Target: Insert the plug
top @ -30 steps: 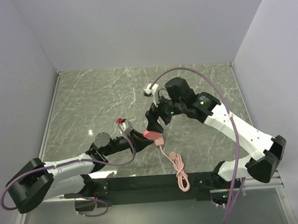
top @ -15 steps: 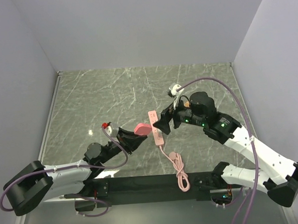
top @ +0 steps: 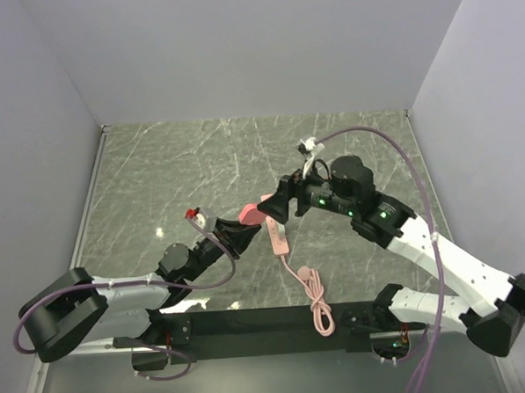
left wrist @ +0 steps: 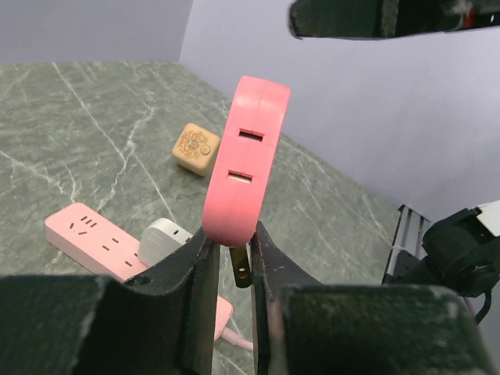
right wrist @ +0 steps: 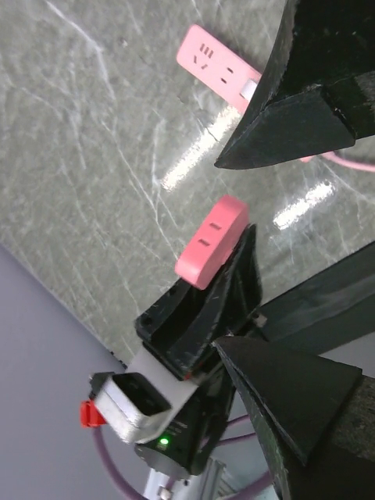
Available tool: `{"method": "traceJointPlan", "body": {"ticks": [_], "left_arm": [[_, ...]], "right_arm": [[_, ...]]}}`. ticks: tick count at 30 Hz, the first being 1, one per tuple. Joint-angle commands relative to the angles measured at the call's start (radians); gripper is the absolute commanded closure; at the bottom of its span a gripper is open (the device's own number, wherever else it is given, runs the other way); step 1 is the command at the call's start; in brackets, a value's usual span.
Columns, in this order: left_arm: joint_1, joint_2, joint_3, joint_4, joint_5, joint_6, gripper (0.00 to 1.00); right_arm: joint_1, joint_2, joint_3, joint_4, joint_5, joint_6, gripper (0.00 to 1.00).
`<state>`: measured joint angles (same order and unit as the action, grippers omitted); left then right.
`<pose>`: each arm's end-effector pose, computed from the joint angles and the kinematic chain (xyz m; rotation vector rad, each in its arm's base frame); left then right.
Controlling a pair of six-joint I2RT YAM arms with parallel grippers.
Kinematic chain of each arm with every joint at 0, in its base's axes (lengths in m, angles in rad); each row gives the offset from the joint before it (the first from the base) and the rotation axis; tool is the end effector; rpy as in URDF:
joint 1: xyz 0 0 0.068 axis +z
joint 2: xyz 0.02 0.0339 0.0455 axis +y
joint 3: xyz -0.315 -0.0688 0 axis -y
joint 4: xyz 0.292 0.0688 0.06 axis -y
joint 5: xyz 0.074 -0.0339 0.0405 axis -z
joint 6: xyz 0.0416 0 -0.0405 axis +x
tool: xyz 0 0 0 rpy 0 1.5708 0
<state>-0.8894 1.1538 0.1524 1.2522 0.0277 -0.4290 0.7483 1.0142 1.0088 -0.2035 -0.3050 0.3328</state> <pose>0.1329 -0.1657 0.2166 0.3463 1.3672 -1.1283 0.1799 0.1841 0.4158 -0.6167 1.7909 1.0314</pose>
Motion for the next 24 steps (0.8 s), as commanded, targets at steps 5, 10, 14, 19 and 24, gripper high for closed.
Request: {"method": "traceJointPlan", "body": {"ticks": [5, 10, 14, 19, 24], "left_arm": [[-0.034, 0.078, 0.064, 0.102, -0.022, 0.070, 0.99], [-0.043, 0.083, 0.073, 0.098, -0.025, 0.088, 0.99], [-0.048, 0.083, 0.079, 0.082, -0.025, 0.099, 0.99], [-0.056, 0.092, 0.079, 0.092, -0.025, 0.105, 0.99], [-0.062, 0.093, 0.082, 0.079, -0.025, 0.116, 0.99]], "right_arm": [[0.006, 0.162, 0.169, -0.152, 0.067, 0.072, 0.05], [0.006, 0.196, 0.189, -0.211, 0.096, 0.068, 0.04], [0.006, 0.225, 0.191, -0.234, 0.063, 0.068, 0.04], [0.006, 0.247, 0.174, -0.205, -0.011, 0.077, 0.04], [0.006, 0.264, 0.159, -0.192, -0.072, 0.087, 0.04]]}}
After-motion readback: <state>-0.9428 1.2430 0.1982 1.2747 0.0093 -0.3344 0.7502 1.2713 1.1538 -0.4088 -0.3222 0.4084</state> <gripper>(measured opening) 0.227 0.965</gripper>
